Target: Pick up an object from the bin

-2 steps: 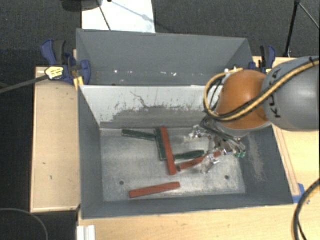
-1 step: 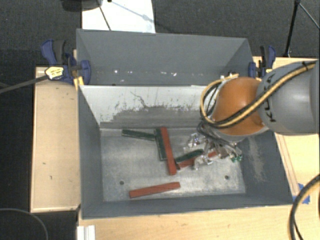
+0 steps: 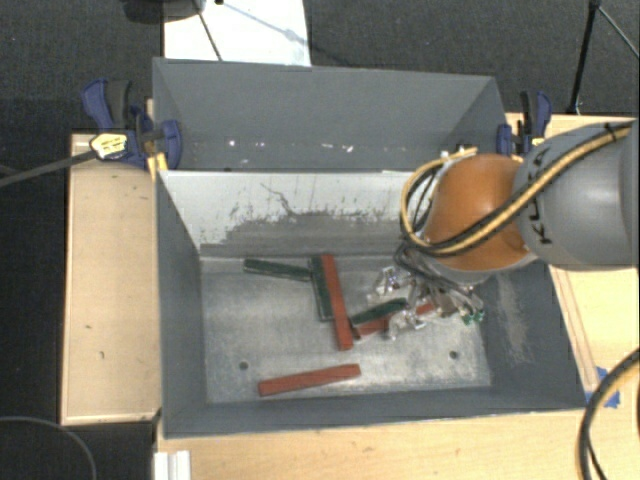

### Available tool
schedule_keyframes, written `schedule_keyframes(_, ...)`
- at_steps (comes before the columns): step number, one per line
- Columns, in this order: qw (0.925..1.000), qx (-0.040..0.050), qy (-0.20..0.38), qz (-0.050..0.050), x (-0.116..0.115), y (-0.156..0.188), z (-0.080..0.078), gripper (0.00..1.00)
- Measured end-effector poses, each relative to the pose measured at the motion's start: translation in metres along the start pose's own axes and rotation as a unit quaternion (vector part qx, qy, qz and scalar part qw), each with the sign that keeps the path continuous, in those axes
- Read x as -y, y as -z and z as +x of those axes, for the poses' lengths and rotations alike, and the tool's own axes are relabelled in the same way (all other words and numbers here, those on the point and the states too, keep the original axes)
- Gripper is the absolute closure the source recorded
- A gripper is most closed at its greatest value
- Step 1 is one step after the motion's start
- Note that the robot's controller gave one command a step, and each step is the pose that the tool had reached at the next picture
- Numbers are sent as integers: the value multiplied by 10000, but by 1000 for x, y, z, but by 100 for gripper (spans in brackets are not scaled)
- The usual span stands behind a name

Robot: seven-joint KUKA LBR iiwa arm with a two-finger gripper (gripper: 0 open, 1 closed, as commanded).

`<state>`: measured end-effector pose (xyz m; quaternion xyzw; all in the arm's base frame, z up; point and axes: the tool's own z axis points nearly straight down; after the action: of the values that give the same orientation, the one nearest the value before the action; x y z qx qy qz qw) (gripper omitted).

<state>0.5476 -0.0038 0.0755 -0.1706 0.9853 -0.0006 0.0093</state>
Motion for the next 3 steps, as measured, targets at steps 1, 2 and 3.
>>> schedule_keyframes(1, 10000, -33, 4, -10, -1, 3, 1, 100)
schedule_keyframes(2, 9999, -106, 6, -32, -1, 21, 4, 100)
schedule_keyframes(3, 10000, -73, 6, -18, -1, 36, 2, 100)
